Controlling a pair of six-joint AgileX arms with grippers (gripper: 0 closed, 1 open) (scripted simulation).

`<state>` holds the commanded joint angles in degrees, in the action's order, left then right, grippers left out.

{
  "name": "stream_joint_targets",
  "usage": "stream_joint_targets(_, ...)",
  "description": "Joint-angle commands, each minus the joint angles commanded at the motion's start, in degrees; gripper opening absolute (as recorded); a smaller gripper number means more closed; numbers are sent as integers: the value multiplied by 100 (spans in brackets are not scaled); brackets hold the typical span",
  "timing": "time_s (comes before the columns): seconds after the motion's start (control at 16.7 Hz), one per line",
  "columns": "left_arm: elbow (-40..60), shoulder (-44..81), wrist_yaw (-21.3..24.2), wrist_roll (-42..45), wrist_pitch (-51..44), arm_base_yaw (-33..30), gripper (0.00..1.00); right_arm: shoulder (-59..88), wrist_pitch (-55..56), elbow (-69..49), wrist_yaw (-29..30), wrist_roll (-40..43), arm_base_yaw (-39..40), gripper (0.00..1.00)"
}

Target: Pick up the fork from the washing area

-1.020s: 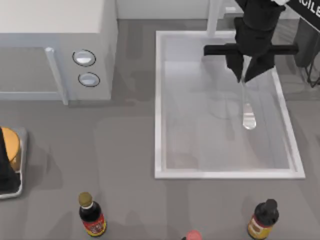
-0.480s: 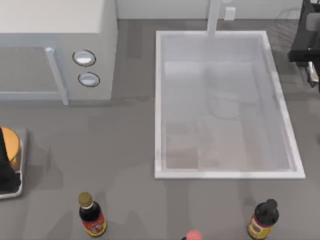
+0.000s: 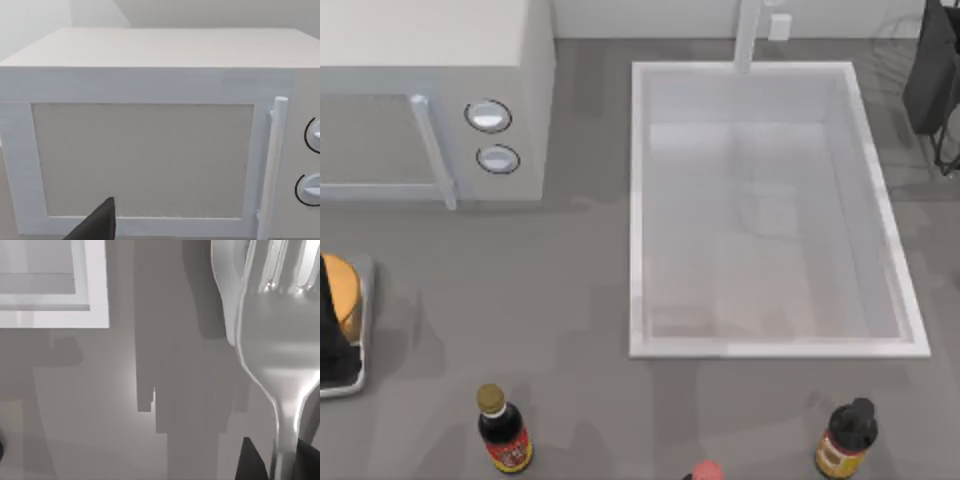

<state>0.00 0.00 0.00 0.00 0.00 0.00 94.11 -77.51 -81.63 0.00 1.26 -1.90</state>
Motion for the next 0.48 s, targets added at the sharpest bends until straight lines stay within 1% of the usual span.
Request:
stream_joint_targets(0.3, 0, 0, 0, 0, 0, 0, 100, 25, 5, -18, -2, -9, 24, 0)
stream_joint_targets(0.48, 0, 0, 0, 0, 0, 0, 100, 55, 394, -91, -175, 44, -26, 0)
